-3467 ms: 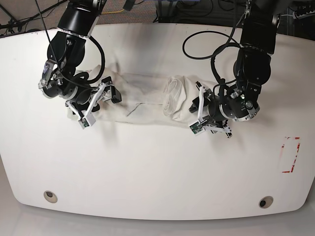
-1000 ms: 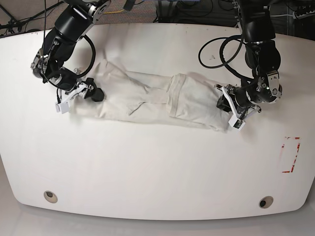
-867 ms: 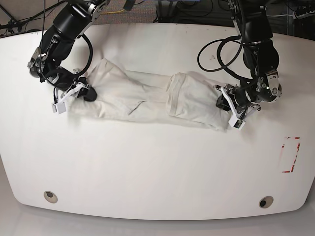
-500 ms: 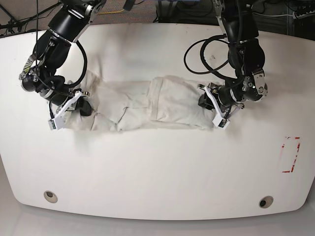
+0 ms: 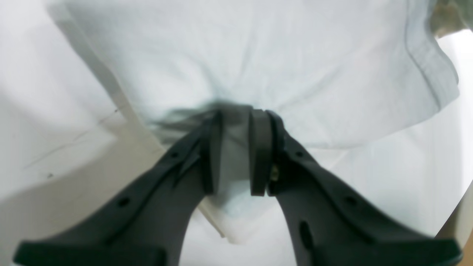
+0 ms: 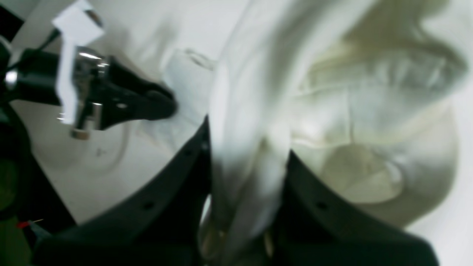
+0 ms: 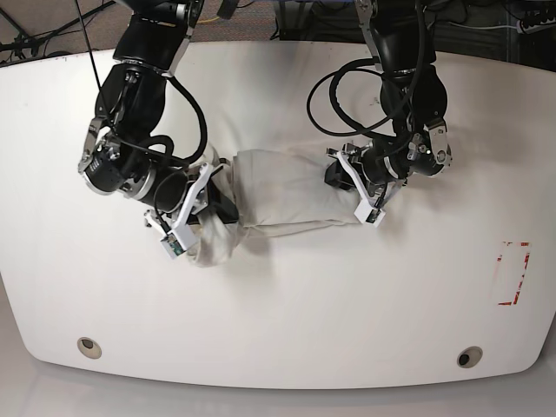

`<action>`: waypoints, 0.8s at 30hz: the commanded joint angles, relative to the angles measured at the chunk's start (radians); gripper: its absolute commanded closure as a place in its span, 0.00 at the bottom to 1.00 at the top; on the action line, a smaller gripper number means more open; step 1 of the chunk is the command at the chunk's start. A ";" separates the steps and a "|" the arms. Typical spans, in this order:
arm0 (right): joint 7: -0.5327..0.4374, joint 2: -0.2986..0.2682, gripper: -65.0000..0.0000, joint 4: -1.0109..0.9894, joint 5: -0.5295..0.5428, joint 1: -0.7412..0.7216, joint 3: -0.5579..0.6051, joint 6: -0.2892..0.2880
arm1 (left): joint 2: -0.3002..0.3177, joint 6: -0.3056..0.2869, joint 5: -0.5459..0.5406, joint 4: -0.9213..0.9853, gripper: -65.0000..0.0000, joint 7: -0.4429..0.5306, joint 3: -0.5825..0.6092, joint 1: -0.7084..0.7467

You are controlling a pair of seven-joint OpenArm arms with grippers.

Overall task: Fold the T-shirt properly
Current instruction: 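Fold the end held by the right gripper toward the left gripper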

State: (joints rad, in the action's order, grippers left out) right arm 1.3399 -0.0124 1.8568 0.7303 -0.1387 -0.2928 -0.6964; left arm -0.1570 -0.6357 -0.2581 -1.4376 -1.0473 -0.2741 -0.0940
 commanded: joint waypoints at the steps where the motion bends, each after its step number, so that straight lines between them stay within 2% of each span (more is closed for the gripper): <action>1: -0.030 0.015 1.00 -0.013 0.018 -0.045 0.042 -0.002 | 0.000 0.006 0.009 -0.009 0.83 -0.014 0.002 -0.010; 8: -0.055 0.055 1.00 -0.088 0.018 -0.068 0.114 -0.002 | 0.000 0.004 0.007 -0.015 0.83 -0.014 0.002 0.012; 16: -0.121 0.058 1.00 -0.139 0.022 -0.063 0.243 -0.002 | 0.000 0.000 0.003 -0.013 0.83 -0.014 -0.003 0.013; 20: -0.130 0.061 1.00 -0.145 0.016 -0.062 0.289 -0.002 | 0.000 0.003 -0.033 -0.009 0.83 -0.014 -0.003 0.010; 24: -0.193 0.055 1.00 -0.156 0.015 -0.062 0.326 -0.002 | 0.000 0.003 -0.071 -0.012 0.83 -0.014 -0.003 0.010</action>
State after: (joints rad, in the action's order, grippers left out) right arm 1.2087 0.0410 1.6943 0.7136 -0.1753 0.0181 -0.6960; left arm -0.1551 -0.6361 -0.3126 -1.4406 -1.0508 -0.2790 -0.0746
